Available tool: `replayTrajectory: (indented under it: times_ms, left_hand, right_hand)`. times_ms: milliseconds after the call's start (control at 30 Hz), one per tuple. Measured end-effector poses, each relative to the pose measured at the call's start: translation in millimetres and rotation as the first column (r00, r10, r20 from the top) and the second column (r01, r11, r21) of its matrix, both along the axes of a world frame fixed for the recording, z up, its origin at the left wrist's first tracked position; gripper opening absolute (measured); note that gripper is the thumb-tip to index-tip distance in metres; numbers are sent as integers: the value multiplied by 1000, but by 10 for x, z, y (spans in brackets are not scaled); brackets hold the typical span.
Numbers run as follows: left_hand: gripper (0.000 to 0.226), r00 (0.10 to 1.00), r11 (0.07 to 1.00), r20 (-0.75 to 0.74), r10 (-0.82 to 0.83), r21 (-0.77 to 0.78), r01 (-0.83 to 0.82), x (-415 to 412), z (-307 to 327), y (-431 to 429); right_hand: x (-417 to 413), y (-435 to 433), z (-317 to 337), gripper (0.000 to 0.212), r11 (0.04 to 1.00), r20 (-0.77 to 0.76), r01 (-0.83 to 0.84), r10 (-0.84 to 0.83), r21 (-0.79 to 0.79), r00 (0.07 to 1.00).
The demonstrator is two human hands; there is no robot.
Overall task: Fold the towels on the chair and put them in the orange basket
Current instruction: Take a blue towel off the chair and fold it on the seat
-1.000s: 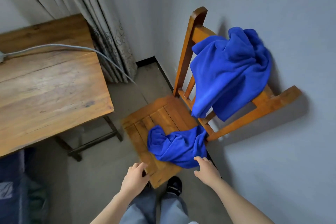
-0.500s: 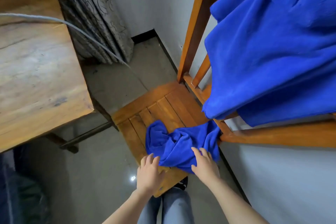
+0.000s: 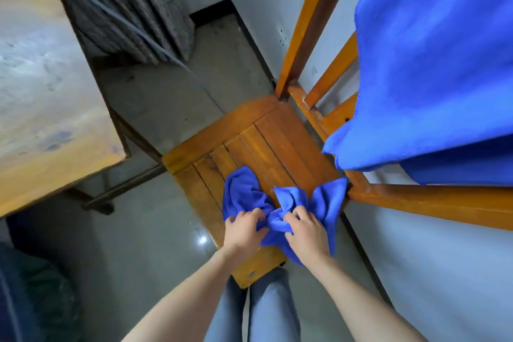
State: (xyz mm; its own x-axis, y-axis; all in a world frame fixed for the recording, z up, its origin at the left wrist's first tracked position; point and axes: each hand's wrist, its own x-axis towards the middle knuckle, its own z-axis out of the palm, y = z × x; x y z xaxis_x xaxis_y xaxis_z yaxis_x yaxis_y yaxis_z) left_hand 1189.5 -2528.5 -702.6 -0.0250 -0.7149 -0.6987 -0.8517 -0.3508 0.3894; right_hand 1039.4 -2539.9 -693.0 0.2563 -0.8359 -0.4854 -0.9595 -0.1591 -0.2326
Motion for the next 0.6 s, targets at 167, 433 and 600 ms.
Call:
replayTrajectory:
  times_ms: [167,433,600]
  left_hand:
    - [25,994,965,26,-108,-236,111,312,691,-145]
    - [31,996,848,-15,-92,-525,71,632,2084,-340]
    - [24,994,721,30,-105,-686,97,748,2674,-367]
  right_hand:
    - [174,-93,725,45,998,84,11,-6,-60,996]
    - [429,-334,2030,44,961,134,-16,55,-276,989]
    - [483,-429,2733,31,936,182,-59,129,-346,975]
